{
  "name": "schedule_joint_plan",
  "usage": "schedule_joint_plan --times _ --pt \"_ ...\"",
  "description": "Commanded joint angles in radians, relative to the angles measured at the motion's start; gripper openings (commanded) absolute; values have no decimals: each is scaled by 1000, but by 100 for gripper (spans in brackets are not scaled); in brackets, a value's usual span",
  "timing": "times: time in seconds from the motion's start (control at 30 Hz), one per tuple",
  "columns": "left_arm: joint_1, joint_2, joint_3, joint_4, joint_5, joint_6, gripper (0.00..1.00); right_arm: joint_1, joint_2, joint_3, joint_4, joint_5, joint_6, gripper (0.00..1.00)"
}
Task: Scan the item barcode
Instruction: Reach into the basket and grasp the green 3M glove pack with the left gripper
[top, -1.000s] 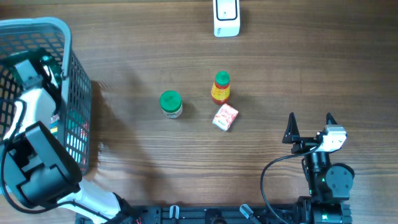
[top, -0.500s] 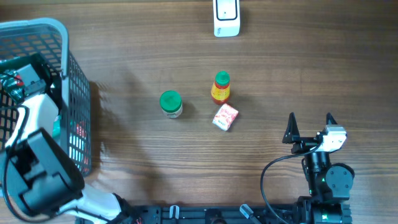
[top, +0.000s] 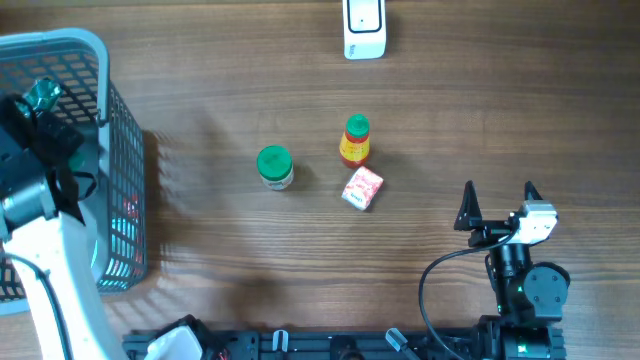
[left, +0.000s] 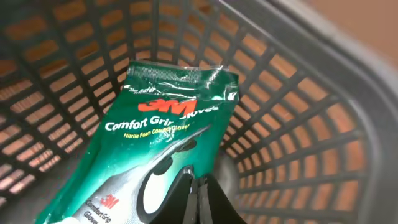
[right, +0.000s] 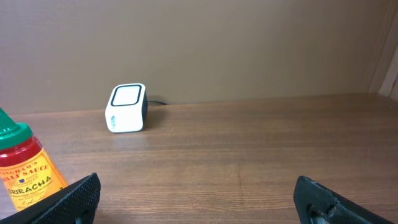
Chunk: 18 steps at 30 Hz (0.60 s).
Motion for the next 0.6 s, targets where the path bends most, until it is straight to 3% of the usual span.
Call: schedule_joint_plan --times 0.0,0.17,0.3,0.47,0.57 --pt "1 -40 18 -49 16 -176 4 4 0 -1 3 6 -8 100" --pt "1 -38 18 -83 25 -331 4 4 0 -1 3 6 -8 100" --pt "1 -85 18 19 121 -349 4 4 0 -1 3 6 -9 100" --pt "1 -203 18 131 122 -465 4 4 0 -1 3 6 -9 100" --pt "1 -285 18 196 149 -473 4 4 0 -1 3 6 -9 100"
